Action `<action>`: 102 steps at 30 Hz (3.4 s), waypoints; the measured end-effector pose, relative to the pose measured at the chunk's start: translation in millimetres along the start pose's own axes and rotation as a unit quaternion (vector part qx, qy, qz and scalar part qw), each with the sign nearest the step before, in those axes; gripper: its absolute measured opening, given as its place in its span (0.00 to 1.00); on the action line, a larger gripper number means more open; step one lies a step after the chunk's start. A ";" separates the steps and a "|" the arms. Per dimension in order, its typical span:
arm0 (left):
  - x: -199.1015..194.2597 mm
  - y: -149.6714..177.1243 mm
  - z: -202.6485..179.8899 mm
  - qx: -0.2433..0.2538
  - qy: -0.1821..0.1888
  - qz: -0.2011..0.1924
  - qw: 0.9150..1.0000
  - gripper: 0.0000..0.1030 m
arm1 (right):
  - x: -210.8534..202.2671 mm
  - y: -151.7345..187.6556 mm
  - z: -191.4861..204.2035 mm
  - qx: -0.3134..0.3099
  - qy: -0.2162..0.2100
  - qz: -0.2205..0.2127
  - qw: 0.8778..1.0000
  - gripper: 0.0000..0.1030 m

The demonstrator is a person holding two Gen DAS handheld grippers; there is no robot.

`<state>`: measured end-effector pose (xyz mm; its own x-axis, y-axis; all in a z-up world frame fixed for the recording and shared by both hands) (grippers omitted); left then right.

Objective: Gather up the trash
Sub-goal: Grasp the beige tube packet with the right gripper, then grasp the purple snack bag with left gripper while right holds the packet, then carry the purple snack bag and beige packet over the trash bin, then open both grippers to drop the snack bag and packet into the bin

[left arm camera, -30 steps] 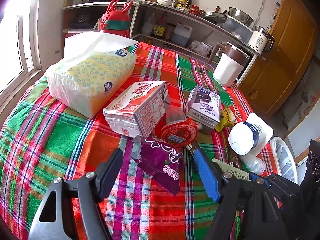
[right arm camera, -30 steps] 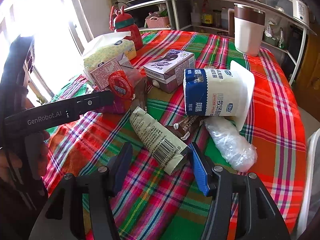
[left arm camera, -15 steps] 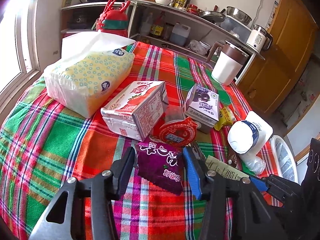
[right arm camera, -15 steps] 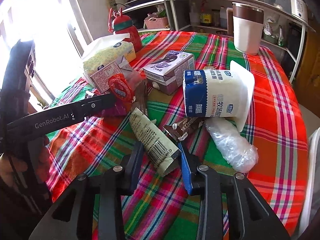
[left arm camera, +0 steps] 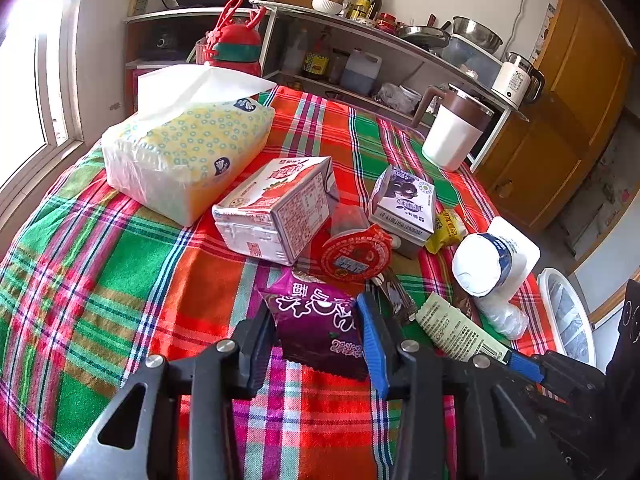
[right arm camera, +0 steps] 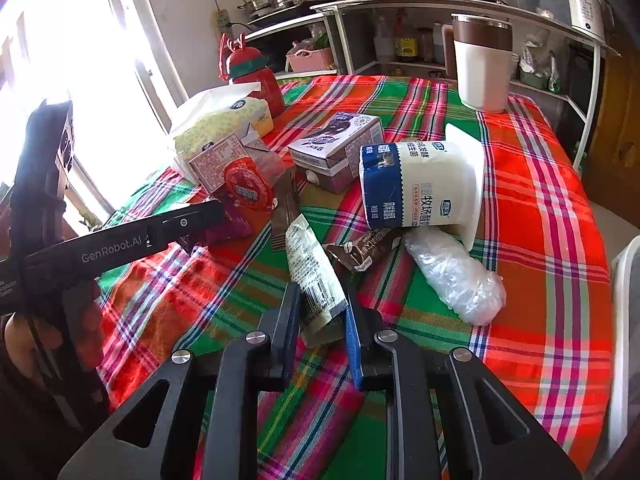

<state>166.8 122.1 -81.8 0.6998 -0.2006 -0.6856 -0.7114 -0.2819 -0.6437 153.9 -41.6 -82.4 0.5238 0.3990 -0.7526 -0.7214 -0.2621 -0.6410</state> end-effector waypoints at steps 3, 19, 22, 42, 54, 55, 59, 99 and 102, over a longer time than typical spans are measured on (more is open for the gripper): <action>-2.5 1.6 -0.9 0.000 0.000 -0.002 1.000 0.40 | -5.1 0.5 -2.2 0.011 -0.002 -0.007 1.000 0.19; -25.7 13.5 -14.6 0.014 0.010 -0.016 1.000 0.40 | -30.2 10.4 -8.0 0.041 -0.014 -0.035 0.998 0.02; -28.3 14.0 -15.5 0.012 0.010 -0.017 1.000 0.40 | -34.0 10.9 -4.9 0.032 -0.015 -0.037 0.999 0.02; -36.5 19.0 -21.1 0.010 0.021 -0.020 1.000 0.40 | -9.7 7.7 6.7 -0.015 0.015 0.001 1.000 0.48; -47.3 17.4 -43.2 0.030 0.035 -0.027 0.999 0.40 | -26.4 19.8 -10.7 0.027 0.009 -0.011 1.000 0.11; -48.0 17.2 -46.8 0.034 0.037 -0.027 0.998 0.40 | -32.4 19.4 -12.9 0.030 0.007 -0.018 0.999 0.11; -50.9 15.1 -66.3 0.050 0.049 -0.030 0.997 0.40 | -57.5 17.0 -24.4 0.046 0.010 -0.043 0.998 0.11; 15.6 45.8 -335.7 0.234 0.210 0.045 0.948 0.40 | -185.1 65.0 -253.7 0.224 0.179 -0.106 0.952 0.12; 26.3 52.9 -346.6 0.239 0.210 0.058 0.946 0.40 | -178.5 70.8 -267.2 0.234 0.190 -0.094 0.949 0.11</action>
<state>169.9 -223.3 -16.1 0.5083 -0.5873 -0.6299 -0.6623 0.2009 -0.7218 130.4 -366.2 -33.7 0.7246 0.0304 -0.6885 -0.6745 0.2363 -0.6994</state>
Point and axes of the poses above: each gripper's, at about its wrist camera, not at the fingertips, and x roughly the way its jaws point, z to its left, y to its underside, the point moved 6 cm from there along x, roughly the way its jaws point, and after that the axes turned 5 degrees about y, right-handed, at the moved point
